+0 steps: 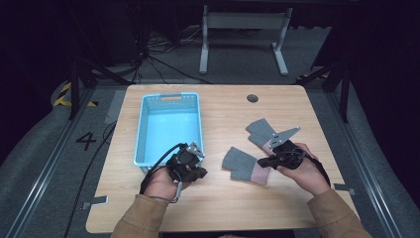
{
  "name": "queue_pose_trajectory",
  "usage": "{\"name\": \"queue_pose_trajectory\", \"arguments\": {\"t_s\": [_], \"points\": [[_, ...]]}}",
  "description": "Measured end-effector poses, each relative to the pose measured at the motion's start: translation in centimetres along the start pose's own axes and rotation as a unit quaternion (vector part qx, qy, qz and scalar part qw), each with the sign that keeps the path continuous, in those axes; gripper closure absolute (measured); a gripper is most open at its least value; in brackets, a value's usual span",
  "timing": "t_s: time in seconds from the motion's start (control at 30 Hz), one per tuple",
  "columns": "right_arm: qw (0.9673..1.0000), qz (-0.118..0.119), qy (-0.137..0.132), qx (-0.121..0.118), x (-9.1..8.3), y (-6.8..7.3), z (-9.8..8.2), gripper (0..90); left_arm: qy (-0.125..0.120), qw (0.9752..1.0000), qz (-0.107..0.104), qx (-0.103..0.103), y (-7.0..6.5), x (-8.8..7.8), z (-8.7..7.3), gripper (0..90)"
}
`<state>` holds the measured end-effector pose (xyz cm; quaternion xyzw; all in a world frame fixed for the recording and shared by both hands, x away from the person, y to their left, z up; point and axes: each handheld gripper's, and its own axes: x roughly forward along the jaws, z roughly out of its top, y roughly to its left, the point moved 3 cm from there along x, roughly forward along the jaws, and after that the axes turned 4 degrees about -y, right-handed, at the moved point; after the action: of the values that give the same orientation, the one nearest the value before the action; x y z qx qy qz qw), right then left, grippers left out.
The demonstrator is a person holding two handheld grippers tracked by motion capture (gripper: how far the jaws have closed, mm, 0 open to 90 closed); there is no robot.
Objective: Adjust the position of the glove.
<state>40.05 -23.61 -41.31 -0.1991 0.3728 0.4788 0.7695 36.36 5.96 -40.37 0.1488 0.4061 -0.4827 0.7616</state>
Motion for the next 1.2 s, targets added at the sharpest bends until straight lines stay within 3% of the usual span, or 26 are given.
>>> {"name": "queue_pose_trajectory", "arguments": {"t_s": [0.4, 0.8, 0.93, 1.2], "points": [[0.9996, 0.023, 0.004, -0.015, 2.8, 1.9, 2.0, 90.0, 0.000, 1.0000, 0.002, -0.003, 0.0, 0.0, -0.1, 79.3], [0.9990, 0.026, 0.026, -0.025, 5.8, 2.9, 2.2, 90.0, 0.006, 1.0000, 0.003, -0.002, 0.1, 0.4, -0.2, 78.3], [0.9982, 0.024, 0.039, -0.040, 7.3, 3.4, 2.4, 90.0, 0.007, 1.0000, 0.004, -0.002, 0.1, 0.5, -0.2, 78.0], [0.9973, 0.022, 0.057, -0.041, 8.5, 3.5, 1.9, 90.0, 0.009, 0.9999, 0.002, -0.005, 0.1, 0.6, -0.2, 77.5]]}}
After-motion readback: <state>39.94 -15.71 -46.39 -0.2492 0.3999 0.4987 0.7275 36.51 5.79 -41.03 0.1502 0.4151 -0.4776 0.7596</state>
